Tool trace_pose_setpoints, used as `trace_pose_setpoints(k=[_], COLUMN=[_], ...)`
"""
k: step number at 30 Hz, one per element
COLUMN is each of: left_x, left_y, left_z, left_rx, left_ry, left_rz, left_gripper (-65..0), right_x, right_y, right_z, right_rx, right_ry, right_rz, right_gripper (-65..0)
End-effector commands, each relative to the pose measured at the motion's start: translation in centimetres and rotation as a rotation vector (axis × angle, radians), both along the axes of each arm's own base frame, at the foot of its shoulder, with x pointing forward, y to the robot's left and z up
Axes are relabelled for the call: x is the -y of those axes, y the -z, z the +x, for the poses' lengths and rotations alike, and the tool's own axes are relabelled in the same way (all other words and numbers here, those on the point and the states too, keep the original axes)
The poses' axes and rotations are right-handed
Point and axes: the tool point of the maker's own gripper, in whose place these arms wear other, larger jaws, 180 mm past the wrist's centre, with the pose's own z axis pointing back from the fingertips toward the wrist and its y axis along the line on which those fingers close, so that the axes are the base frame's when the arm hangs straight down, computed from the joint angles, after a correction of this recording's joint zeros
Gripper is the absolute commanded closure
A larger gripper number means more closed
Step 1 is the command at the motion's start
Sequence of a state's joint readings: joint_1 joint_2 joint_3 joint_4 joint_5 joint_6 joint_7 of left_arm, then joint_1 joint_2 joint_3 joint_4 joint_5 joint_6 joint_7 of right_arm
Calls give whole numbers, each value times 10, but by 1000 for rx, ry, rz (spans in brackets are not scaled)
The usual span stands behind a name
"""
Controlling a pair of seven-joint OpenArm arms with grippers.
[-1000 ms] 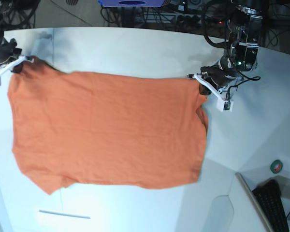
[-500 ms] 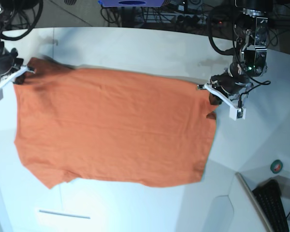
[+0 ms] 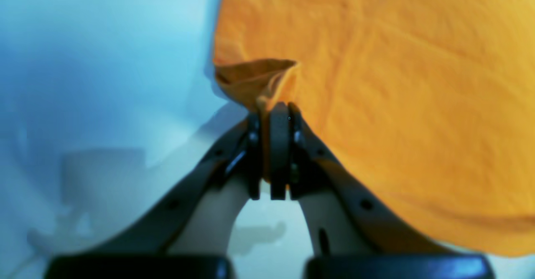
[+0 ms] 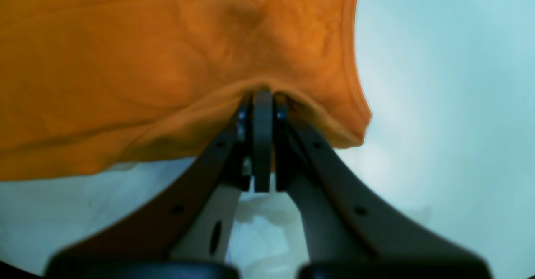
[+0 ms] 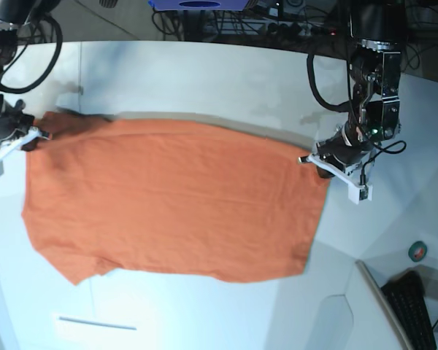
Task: Layout the t-shirt on the table in an organized manner, then fold the t-shirt properly
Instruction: 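Hold the shirt edge with both grippers and smooth it flat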
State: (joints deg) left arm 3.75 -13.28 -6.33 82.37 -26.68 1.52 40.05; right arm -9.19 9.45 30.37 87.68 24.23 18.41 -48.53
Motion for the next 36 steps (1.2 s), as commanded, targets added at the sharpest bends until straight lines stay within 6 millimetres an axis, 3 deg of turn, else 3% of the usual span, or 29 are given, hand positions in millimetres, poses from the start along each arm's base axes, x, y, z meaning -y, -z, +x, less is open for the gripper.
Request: trace_pose_setpoints(k=[1,13,18,22,36], left_x=[-6,2,-2,-17,-13], left_y=[-12,-5,-3,-7,8], left_z=[14,47,57,65,75], left_rx=[47,37,28,46,-7], left_ry=[-8,-49,-64,-146,-150], left_rz=[10,-43,-49,-83,-98], left_gripper=[0,0,0,0,0], right_x=[6,15,14,15,25], right_y=[-12,-2,-3,-1,8], right_z=[15,57,68,79,88], right_rx=[51,29,35,43,34], right_ry=[7,0,8,20,20], right_rz=[-9,26,43,58,-22], right_gripper=[0,0,0,0,0])
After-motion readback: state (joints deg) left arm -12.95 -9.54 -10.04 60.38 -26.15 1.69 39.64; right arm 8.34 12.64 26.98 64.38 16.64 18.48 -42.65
